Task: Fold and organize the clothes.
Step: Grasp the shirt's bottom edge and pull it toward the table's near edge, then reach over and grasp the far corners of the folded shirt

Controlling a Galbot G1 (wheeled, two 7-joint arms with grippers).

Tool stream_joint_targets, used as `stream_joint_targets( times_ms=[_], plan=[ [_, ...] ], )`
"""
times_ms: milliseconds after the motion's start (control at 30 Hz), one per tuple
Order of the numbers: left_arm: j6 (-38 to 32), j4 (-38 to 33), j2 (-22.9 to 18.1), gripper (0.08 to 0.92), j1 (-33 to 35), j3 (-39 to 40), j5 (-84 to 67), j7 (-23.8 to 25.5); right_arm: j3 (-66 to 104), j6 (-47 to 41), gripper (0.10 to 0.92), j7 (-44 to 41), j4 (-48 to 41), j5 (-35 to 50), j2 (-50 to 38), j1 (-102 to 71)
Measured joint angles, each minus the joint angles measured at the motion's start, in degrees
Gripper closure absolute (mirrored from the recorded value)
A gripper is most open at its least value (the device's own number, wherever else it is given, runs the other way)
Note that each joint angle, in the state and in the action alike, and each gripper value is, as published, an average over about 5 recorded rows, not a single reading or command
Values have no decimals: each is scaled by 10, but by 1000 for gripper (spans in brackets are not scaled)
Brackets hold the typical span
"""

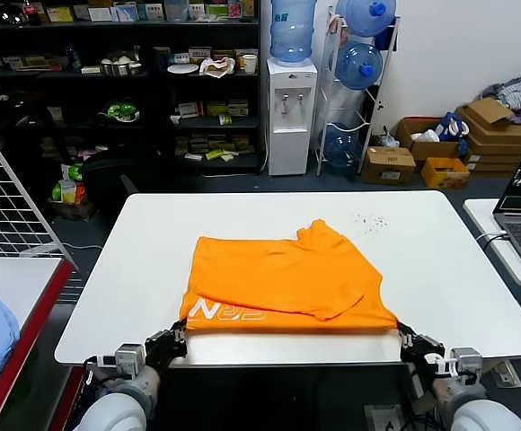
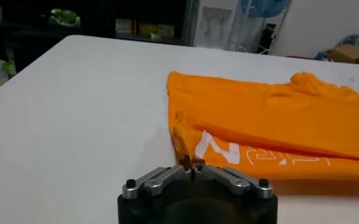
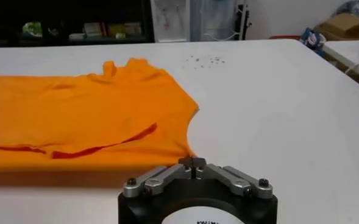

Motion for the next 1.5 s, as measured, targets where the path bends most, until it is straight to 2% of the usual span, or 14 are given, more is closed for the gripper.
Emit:
stream_joint_targets(
  times_ms=[133, 200, 467, 700, 833, 1000, 1100, 1333, 1500],
  plan=[
    [3, -20, 5, 896, 23, -1, -2, -6, 5, -7, 872, 1, 13, -5, 0, -16],
    [5, -28, 6, 867, 30, -4, -3, -9, 7, -9, 820, 0, 19, -7, -1, -21],
    [16, -52, 20, 647, 30, -21, -23, -15, 21, -9, 595, -10, 39, 1, -22, -2],
    [18, -36, 33, 439, -29, -24, -54, -1, -15, -12, 387, 0, 8, 38, -44, 113],
    [18, 10, 23, 326, -97, -11, -73, 17, -65, -17, 274, 21, -45, 55, -41, 221],
    [20, 103, -8, 179, -202, 23, -94, 47, -138, -28, 141, 42, -136, 70, -21, 361],
    [23, 163, -27, 109, -264, 49, -106, 66, -179, -38, 110, 50, -197, 77, -3, 436],
    [39, 292, -59, 79, -384, 109, -135, 105, -252, -70, 104, 55, -330, 86, 40, 573],
    [54, 361, -76, 79, -438, 142, -146, 119, -286, -88, 104, 52, -407, 83, 67, 635]
  ],
)
